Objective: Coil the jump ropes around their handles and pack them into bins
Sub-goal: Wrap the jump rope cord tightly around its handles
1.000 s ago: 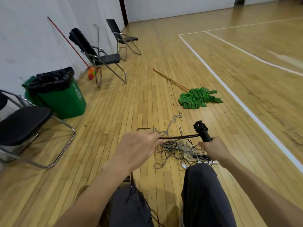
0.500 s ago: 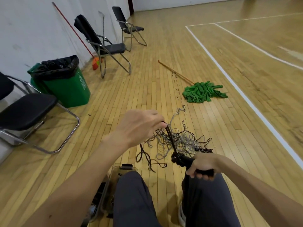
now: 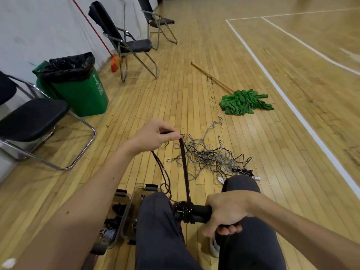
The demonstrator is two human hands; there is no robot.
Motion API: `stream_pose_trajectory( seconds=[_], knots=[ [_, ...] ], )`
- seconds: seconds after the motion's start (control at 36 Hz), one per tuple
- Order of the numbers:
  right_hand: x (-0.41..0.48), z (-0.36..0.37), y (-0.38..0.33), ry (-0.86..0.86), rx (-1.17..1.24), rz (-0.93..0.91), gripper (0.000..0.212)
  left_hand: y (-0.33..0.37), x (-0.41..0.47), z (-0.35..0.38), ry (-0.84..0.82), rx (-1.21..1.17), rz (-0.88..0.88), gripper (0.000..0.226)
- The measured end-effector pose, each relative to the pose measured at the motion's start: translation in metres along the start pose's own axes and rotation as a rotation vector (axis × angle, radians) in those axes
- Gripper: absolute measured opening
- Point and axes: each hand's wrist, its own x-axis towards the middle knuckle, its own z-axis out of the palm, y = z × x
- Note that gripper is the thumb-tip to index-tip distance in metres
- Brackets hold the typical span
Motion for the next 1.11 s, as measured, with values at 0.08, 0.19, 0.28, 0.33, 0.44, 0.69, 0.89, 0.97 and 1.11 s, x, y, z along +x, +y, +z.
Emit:
stream_pose_trajectory(
  seconds=[0.08,0.19,0.28,0.33,0.44,0.69,0.89,0.97,1.11],
  knots=[
    [-0.007,0.004,-0.009,-0.003,-0.003,-0.061,0.029,-0.008,-0.001,0.006,0.013,-0.064,-0.04,0.008],
    [-0.014,0.008,-0.023,-0.006,-0.029,-0.128,0.033,-0.017,0.001,0.017,0.0,-0.133,-0.124,0.007],
    [-0.02,0.008,-0.031,0.026,-0.03,-0.18,0.032,-0.024,0.002,0.027,-0.019,-0.201,-0.146,0.012],
    [-0.025,0.007,-0.034,0.054,-0.031,-0.227,0.031,-0.034,0.0,0.033,-0.015,-0.266,-0.193,0.017],
    [-0.034,0.002,-0.036,0.124,0.001,-0.287,0.032,-0.044,-0.008,0.048,-0.035,-0.373,-0.284,0.014],
    [-0.046,-0.031,-0.033,0.333,0.161,-0.424,0.039,-0.052,-0.047,0.107,-0.116,-0.46,-0.289,0.024],
    [-0.044,-0.046,-0.023,0.444,0.34,-0.451,0.036,-0.045,-0.056,0.126,-0.136,-0.681,-0.333,0.023],
    [-0.04,-0.053,-0.017,0.494,0.398,-0.435,0.033,-0.042,-0.061,0.129,-0.127,-0.674,-0.308,0.039],
    [-0.028,-0.067,-0.002,0.631,0.481,-0.352,0.028,-0.029,-0.063,0.134,-0.125,-0.548,-0.316,0.052]
  ],
)
